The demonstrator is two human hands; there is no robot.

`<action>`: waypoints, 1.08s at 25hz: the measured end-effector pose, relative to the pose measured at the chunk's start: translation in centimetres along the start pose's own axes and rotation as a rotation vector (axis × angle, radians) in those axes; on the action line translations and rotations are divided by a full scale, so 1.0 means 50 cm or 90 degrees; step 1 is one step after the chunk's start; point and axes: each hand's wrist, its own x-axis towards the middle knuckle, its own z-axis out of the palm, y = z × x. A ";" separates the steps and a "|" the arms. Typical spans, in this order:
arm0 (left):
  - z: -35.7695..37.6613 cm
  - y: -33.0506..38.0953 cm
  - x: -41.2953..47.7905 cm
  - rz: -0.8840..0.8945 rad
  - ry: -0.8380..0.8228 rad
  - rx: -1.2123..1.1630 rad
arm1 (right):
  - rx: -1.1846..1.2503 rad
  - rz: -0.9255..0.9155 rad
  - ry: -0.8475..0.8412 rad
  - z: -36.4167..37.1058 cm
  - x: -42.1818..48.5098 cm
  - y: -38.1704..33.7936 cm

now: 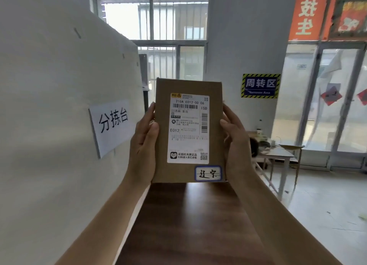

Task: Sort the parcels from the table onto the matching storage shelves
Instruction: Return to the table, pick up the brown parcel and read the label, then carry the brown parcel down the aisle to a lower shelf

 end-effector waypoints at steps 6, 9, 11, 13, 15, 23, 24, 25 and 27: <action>-0.034 0.082 -0.078 0.046 0.194 0.169 | 0.187 0.119 -0.197 0.050 0.020 0.050; -0.069 0.153 -0.144 0.051 0.302 0.273 | 0.267 0.178 -0.322 0.106 -0.021 0.066; -0.095 0.219 -0.197 0.052 0.354 0.351 | 0.339 0.233 -0.402 0.159 -0.070 0.063; -0.118 0.297 -0.254 0.055 0.400 0.435 | 0.405 0.294 -0.455 0.217 -0.132 0.049; -0.139 0.379 -0.319 0.064 0.454 0.522 | 0.451 0.348 -0.517 0.278 -0.204 0.021; -0.131 0.738 -0.625 0.098 0.663 0.780 | 0.574 0.468 -0.771 0.453 -0.569 -0.184; -0.115 0.788 -0.669 0.112 0.696 0.809 | 0.605 0.484 -0.805 0.466 -0.623 -0.225; -0.099 0.835 -0.709 0.121 0.724 0.840 | 0.632 0.494 -0.834 0.474 -0.671 -0.265; -0.054 0.927 -0.790 0.139 0.768 0.897 | 0.682 0.506 -0.899 0.481 -0.769 -0.351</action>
